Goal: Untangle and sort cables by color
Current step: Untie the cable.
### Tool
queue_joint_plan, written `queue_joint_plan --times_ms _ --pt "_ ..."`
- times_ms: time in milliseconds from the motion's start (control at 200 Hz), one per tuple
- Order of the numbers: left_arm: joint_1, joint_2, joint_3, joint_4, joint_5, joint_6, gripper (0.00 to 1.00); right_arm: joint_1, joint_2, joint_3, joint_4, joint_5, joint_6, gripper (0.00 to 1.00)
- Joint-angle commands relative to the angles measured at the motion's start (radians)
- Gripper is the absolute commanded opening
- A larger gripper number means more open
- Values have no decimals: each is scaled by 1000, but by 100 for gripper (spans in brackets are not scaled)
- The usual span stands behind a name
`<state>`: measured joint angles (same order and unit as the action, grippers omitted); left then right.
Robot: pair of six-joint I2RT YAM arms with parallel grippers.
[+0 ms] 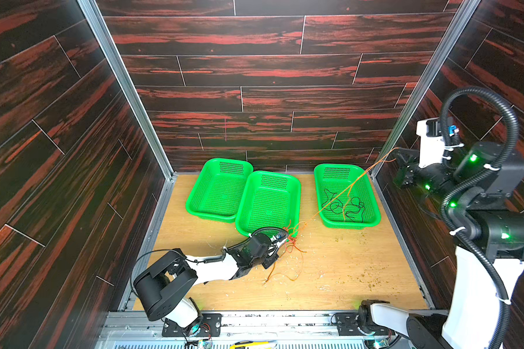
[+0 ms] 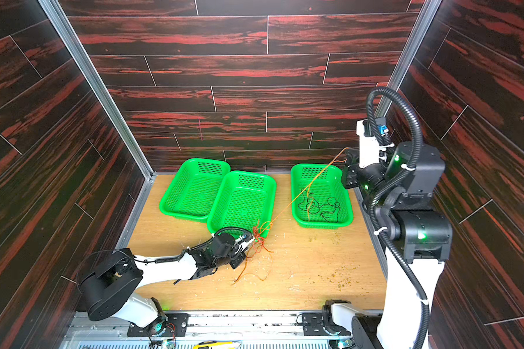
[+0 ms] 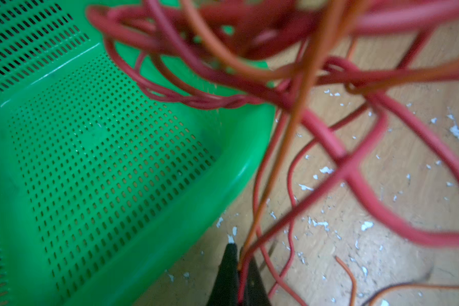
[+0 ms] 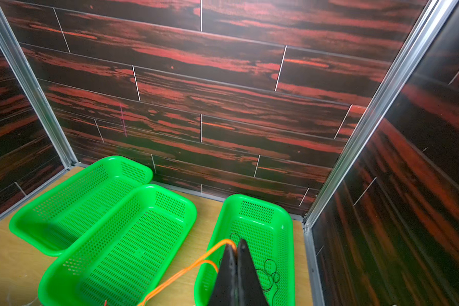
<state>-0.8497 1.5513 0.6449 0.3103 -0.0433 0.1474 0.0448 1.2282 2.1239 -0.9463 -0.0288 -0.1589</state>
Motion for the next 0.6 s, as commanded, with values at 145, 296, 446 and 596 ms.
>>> queue_joint_plan --times_ms 145,296,446,596 --pt "31 39 -19 -184 -35 -9 0 -16 3 64 141 -69 -38 0" --pt "30 -55 9 -175 50 10 14 -17 0 -50 134 -395 -15 0" --pt "23 -143 111 -264 90 53 43 -13 6 -190 154 -602 52 0" --pt "12 -249 166 -284 131 61 60 -1 -32 -325 235 -683 73 0"
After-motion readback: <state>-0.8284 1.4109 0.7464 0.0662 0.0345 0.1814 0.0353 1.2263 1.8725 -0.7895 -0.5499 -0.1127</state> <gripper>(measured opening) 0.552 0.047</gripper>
